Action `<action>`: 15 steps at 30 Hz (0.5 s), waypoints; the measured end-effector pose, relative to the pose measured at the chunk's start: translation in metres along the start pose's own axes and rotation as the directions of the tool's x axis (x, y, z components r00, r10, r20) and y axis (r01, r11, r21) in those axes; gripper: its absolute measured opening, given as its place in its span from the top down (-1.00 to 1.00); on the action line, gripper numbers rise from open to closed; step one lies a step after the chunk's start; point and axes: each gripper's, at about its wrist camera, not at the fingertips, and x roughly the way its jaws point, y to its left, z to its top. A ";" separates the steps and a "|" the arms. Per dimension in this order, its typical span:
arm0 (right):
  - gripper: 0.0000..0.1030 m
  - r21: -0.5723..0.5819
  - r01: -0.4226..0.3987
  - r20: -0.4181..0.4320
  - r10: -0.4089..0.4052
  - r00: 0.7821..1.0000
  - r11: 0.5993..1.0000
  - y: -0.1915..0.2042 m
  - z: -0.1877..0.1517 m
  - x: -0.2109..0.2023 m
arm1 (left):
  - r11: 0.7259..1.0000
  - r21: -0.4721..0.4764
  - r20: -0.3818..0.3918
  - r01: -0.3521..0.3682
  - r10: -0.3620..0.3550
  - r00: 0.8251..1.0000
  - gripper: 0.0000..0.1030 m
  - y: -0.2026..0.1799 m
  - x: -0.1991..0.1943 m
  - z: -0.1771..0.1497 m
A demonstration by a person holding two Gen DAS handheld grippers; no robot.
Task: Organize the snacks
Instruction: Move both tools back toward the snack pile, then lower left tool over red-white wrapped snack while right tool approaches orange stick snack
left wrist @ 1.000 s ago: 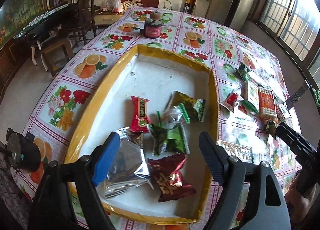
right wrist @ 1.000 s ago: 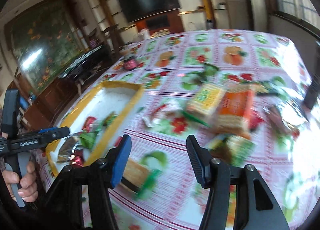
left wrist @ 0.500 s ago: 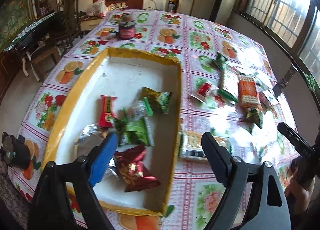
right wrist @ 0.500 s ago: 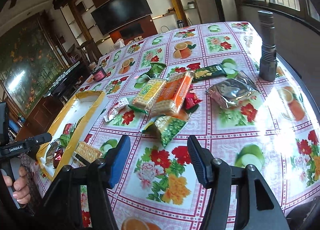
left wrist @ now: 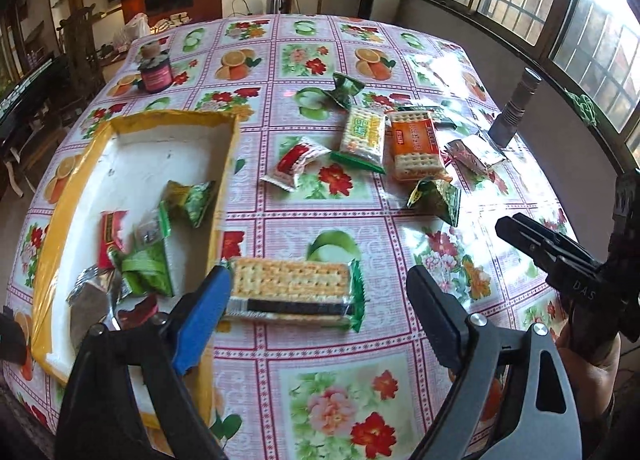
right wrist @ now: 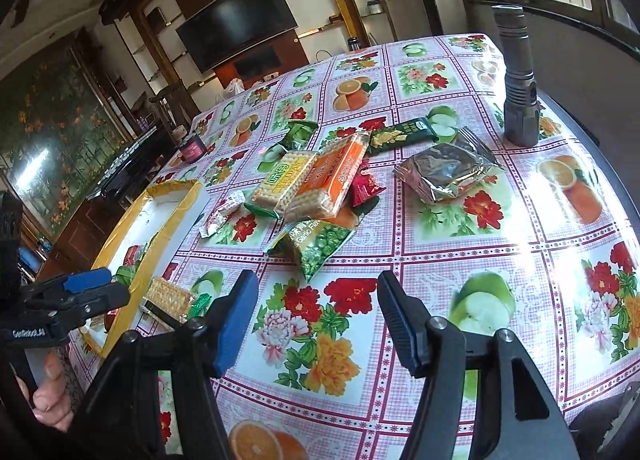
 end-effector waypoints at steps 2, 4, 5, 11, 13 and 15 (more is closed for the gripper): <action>-0.20 0.011 0.001 0.001 -0.001 1.000 1.000 -0.004 0.002 0.001 | 1.000 0.002 -0.011 -0.007 0.007 1.000 -0.73 -0.003 0.008 0.007; -0.20 0.023 -0.003 0.003 0.003 1.000 1.000 -0.008 0.005 0.004 | 1.000 0.005 -0.019 -0.007 0.007 1.000 -0.73 -0.006 0.015 0.012; -0.20 0.025 -0.004 0.003 0.004 1.000 1.000 -0.009 0.007 0.005 | 1.000 0.009 -0.023 -0.004 0.005 1.000 -0.73 -0.009 0.019 0.015; -0.20 0.002 0.012 0.002 -0.012 1.000 1.000 -0.002 0.028 0.020 | 1.000 0.017 -0.074 0.015 -0.014 0.997 -0.73 -0.020 0.050 0.034; -0.20 -0.003 0.025 -0.009 -0.025 1.000 1.000 -0.001 0.036 0.029 | 1.000 0.011 -0.080 0.023 -0.022 0.997 -0.73 -0.021 0.057 0.038; -0.21 -0.005 0.031 -0.021 -0.031 0.999 1.000 0.000 0.043 0.038 | 1.000 0.016 -0.086 0.010 -0.008 0.996 -0.73 -0.023 0.065 0.045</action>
